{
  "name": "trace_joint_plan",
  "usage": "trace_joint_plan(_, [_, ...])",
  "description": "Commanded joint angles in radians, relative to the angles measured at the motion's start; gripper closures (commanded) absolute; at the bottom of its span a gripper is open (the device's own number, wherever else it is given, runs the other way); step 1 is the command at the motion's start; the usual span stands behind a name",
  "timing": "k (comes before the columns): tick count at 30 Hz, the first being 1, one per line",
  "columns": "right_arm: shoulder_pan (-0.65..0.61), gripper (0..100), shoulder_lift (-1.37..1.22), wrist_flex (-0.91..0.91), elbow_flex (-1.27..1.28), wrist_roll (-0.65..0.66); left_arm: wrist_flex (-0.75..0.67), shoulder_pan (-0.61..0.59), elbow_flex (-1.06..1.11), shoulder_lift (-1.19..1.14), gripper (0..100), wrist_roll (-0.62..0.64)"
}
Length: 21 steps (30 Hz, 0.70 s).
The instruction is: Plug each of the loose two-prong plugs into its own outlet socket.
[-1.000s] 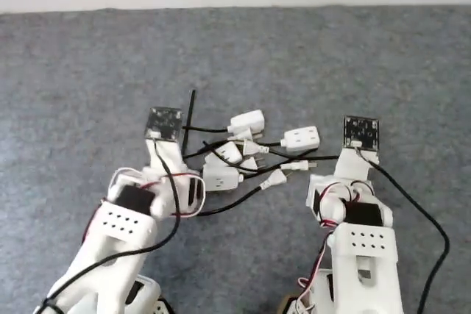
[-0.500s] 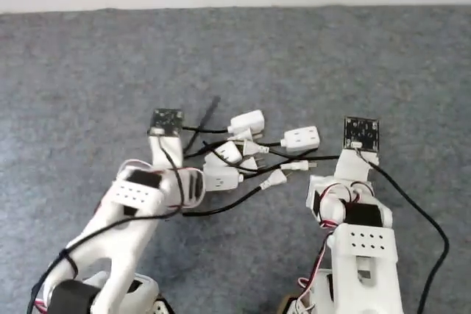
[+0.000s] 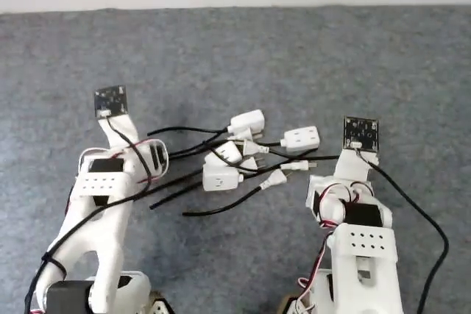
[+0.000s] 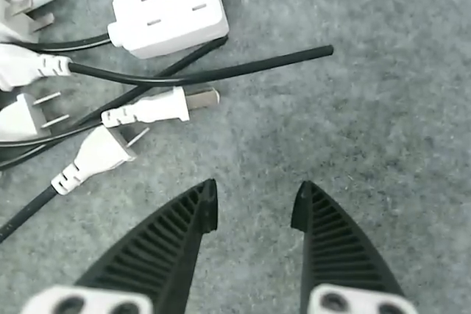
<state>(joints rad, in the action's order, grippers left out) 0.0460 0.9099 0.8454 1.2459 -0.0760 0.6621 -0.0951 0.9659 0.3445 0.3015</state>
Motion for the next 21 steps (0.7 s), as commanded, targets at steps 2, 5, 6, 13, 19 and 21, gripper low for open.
trace_joint_plan(2, [-0.005, 81.5, -0.004, -0.019, -0.014, -0.003, -0.066, -0.005, -0.015, 0.000, 87, 0.002])
trace_joint_plan(5, [-0.005, 81.5, -0.004, -0.018, -0.014, -0.003, -0.071, -0.005, -0.015, 0.000, 87, 0.002])
trace_joint_plan(6, [-0.005, 81.5, -0.004, -0.018, -0.014, -0.003, -0.074, -0.005, -0.015, 0.000, 87, 0.002])
trace_joint_plan(13, [-0.004, 81.5, -0.004, -0.019, -0.014, -0.003, 0.061, 0.005, -0.062, 0.074, 87, 0.002])
trace_joint_plan(19, [-0.004, 81.5, -0.004, -0.019, -0.014, -0.003, 0.287, 0.137, 0.068, 0.313, 87, -0.017])
trace_joint_plan(21, [-0.004, 81.5, -0.004, -0.019, -0.014, -0.003, 0.279, 0.181, 0.157, 0.384, 87, -0.112])
